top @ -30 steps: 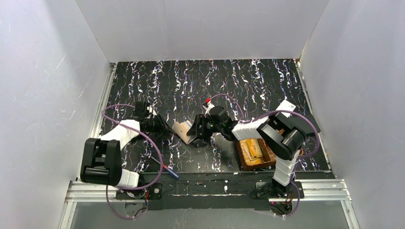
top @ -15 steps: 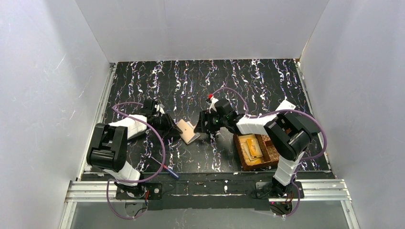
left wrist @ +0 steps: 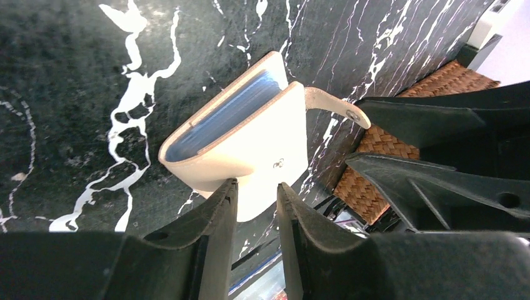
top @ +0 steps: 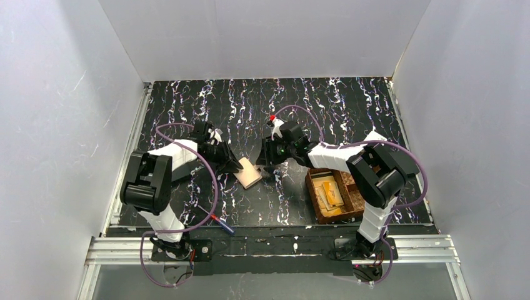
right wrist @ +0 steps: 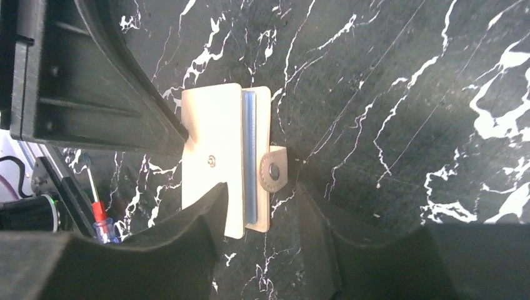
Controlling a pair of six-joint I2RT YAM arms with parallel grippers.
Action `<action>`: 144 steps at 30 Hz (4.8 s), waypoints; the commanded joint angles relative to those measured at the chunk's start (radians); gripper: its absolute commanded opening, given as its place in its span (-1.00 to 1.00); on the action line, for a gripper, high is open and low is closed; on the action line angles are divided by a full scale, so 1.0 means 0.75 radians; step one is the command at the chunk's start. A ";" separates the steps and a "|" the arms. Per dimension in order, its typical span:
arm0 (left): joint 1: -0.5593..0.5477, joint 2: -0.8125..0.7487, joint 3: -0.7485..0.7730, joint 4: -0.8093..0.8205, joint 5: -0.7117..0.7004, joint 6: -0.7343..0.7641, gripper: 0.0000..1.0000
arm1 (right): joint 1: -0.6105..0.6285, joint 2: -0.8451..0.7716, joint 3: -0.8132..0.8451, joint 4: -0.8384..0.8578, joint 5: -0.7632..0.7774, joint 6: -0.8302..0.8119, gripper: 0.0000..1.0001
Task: Put the credit cards into the card holder
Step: Turn over the card holder at the center of the board, then close the card holder at the center of the board.
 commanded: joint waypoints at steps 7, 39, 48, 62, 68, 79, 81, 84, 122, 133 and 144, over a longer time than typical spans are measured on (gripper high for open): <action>-0.039 0.052 0.075 -0.141 -0.070 0.093 -0.48 | -0.002 0.025 0.153 -0.124 0.034 -0.142 -0.38; -0.053 0.078 0.072 -0.139 -0.057 0.103 -0.50 | -0.002 0.040 0.187 -0.120 0.025 -0.163 -0.42; -0.055 0.072 0.063 -0.139 -0.056 0.105 -0.51 | -0.014 0.040 0.179 -0.119 0.011 -0.147 -0.52; -0.057 0.075 0.054 -0.133 -0.058 0.107 -0.52 | -0.023 0.045 0.176 -0.103 -0.025 -0.144 -0.87; -0.059 0.095 0.064 -0.133 -0.059 0.104 -0.53 | -0.024 0.063 0.196 -0.090 -0.134 -0.158 -0.97; -0.075 0.151 0.065 -0.137 -0.078 0.086 -0.60 | -0.010 0.194 0.168 0.145 -0.502 0.064 -0.97; -0.078 0.151 0.064 -0.137 -0.083 0.083 -0.60 | -0.008 0.218 0.181 0.137 -0.517 0.076 -0.97; -0.078 0.153 0.068 -0.139 -0.085 0.082 -0.60 | -0.008 0.239 0.195 0.108 -0.504 0.075 -0.97; -0.080 0.168 0.062 -0.137 -0.086 0.090 -0.62 | 0.139 0.293 0.427 -0.582 -0.139 -0.456 -0.97; -0.080 0.168 0.060 -0.139 -0.086 0.098 -0.62 | 0.167 0.273 0.378 -0.599 -0.059 -0.469 -0.97; -0.080 0.170 0.062 -0.137 -0.080 0.097 -0.62 | -0.012 0.262 0.275 -0.357 -0.510 -0.320 -0.97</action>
